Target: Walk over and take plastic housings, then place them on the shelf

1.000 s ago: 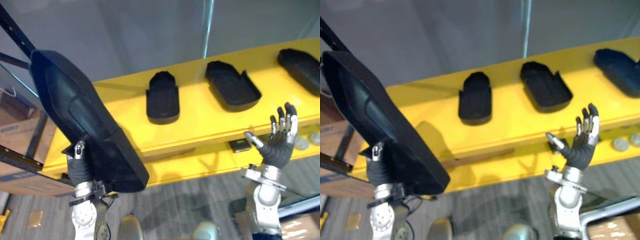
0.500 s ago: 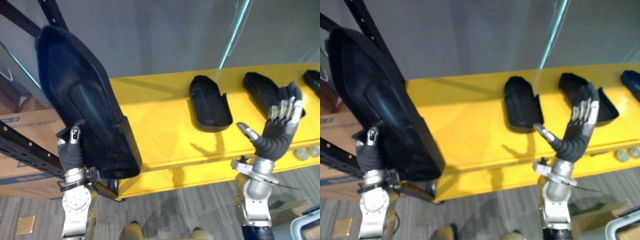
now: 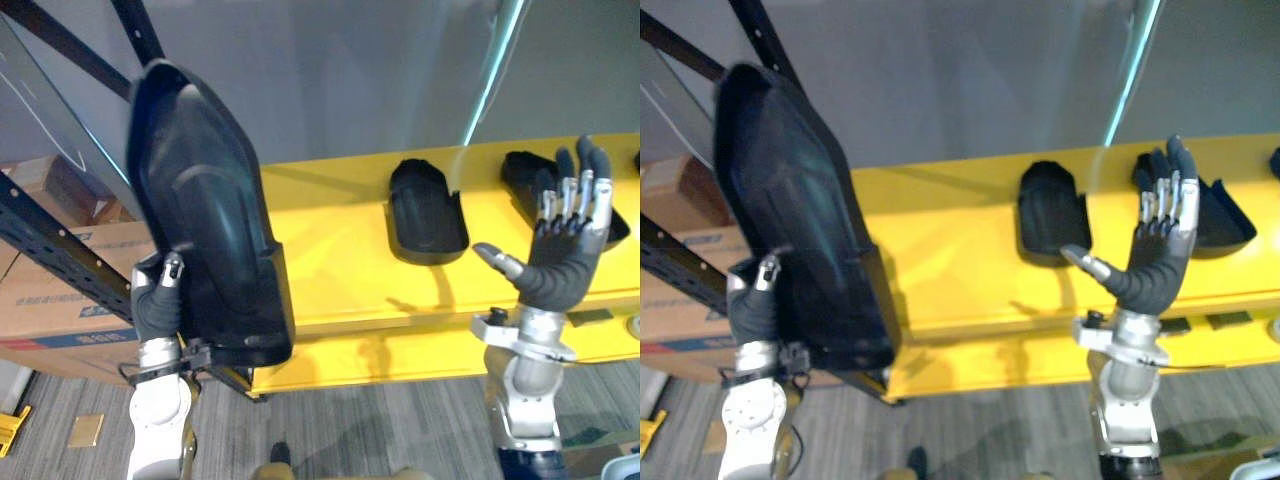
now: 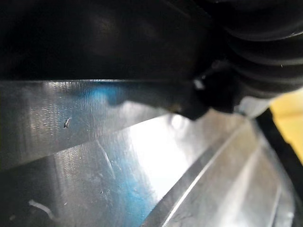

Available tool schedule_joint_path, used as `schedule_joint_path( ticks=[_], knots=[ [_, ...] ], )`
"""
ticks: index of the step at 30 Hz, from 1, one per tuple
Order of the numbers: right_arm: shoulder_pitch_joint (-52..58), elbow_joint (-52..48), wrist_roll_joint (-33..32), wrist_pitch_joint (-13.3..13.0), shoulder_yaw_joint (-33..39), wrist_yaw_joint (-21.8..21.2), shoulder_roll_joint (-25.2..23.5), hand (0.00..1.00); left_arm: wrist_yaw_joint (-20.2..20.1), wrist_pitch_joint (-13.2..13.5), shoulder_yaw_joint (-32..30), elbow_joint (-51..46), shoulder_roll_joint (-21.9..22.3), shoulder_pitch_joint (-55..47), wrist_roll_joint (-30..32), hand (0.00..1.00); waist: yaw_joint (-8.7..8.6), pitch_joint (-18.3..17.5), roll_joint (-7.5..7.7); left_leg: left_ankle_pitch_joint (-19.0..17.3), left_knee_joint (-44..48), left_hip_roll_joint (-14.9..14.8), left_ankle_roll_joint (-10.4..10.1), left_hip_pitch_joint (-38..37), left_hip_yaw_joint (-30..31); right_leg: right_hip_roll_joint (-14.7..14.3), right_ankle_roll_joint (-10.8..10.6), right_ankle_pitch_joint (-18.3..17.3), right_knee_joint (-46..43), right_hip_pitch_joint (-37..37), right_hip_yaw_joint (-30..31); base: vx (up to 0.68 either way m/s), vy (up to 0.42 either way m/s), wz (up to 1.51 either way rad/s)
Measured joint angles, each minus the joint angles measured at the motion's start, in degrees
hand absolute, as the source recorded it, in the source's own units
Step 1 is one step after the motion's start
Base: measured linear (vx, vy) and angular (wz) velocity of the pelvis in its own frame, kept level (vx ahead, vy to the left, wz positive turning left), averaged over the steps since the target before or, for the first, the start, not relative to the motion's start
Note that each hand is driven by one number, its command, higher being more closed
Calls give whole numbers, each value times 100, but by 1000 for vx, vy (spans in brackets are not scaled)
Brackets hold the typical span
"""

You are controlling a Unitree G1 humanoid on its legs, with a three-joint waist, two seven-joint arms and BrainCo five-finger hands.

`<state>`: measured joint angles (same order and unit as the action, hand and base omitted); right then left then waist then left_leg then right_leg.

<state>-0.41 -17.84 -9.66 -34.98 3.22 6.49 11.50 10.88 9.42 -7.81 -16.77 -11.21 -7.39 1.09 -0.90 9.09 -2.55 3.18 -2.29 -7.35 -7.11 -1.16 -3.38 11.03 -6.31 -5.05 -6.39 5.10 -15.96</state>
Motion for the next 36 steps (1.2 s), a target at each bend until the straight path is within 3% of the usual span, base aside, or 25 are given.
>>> schedule_joint_path(
  ticks=[3, 5, 7, 11, 18, 20, 24, 27, 32, 36],
  knots=[
    [-14, 1, -444, 32, -27, -419, 30, 0, 27, -401, 24, 788, -260, 557, 175, 100, -13, -1, -1, 57, -89, -2, -3, -87, -55, 1, -56, 38, -23, -27, 61, 11, -1, -11],
    [-147, 3, -833, 181, -216, -870, 125, 0, 61, -744, 55, 1699, -543, 1148, 141, 100, -122, -10, -3, 123, -198, -9, -7, -122, -119, 0, -61, 41, -82, -118, 132, -4, -4, -13],
    [-258, 7, -1233, 390, -400, -1318, 210, 0, 209, -869, 185, 2309, -739, 1541, 121, 100, -155, -9, -3, 135, -217, -10, -9, -127, -225, 1, -75, 55, -112, -216, 237, -4, 3, -24],
    [-484, 138, -1731, 746, -944, -2030, 279, 0, 465, -869, 408, 3323, -888, 2356, -134, 100, -280, -10, -5, 136, -218, -13, -8, -156, -323, 2, -75, 55, -190, -321, 361, -2, -5, -15],
    [-985, 340, -1902, 1217, -1725, -2648, 430, 0, 574, -870, 917, 4907, -942, 3613, -859, 100, -340, 15, -37, 179, -204, -11, 14, -81, -473, 18, -48, 15, -441, -629, 595, -33, 3, -12],
    [-1027, 343, -1901, 1289, -1875, -2702, 449, 0, 576, -980, 916, 5159, -968, 3751, -965, 100, -381, 22, -50, 179, -189, -10, 14, -81, -517, 28, -52, -40, -563, -712, 664, -31, -2, -11],
    [-1176, 342, -1890, 1345, -2022, -2696, 511, 0, 574, -1566, 926, 5681, -1058, 4172, -1028, 100, -486, 111, -116, 186, -139, 6, 24, -64, -537, 74, -32, -181, -865, -866, 717, -50, -9, -5],
    [-1258, 299, -1890, 1350, -2069, -2648, 540, 0, 581, -1856, 923, 5957, -1118, 4538, -1185, 100, -499, 281, -153, 188, -114, 14, 20, -53, -595, 92, -9, -297, -1055, -1021, 822, -64, -13, -9],
    [-1350, 211, -1882, 1451, -2122, -2626, 585, 0, 586, -2217, 919, 6269, -1218, 4860, -1252, 100, -642, 470, -194, 215, -107, 25, 19, 54, -650, 109, -33, -306, -1285, -1259, 899, -14, -6, -3],
    [-1353, 172, -1881, 1480, -2122, -2544, 688, 0, 581, -2341, 916, 6327, -1343, 5088, -1252, 100, -656, 589, -258, 215, -82, 29, 19, 85, -663, 110, -31, -315, -1346, -1324, 950, 1, -3, -1]
  ],
)
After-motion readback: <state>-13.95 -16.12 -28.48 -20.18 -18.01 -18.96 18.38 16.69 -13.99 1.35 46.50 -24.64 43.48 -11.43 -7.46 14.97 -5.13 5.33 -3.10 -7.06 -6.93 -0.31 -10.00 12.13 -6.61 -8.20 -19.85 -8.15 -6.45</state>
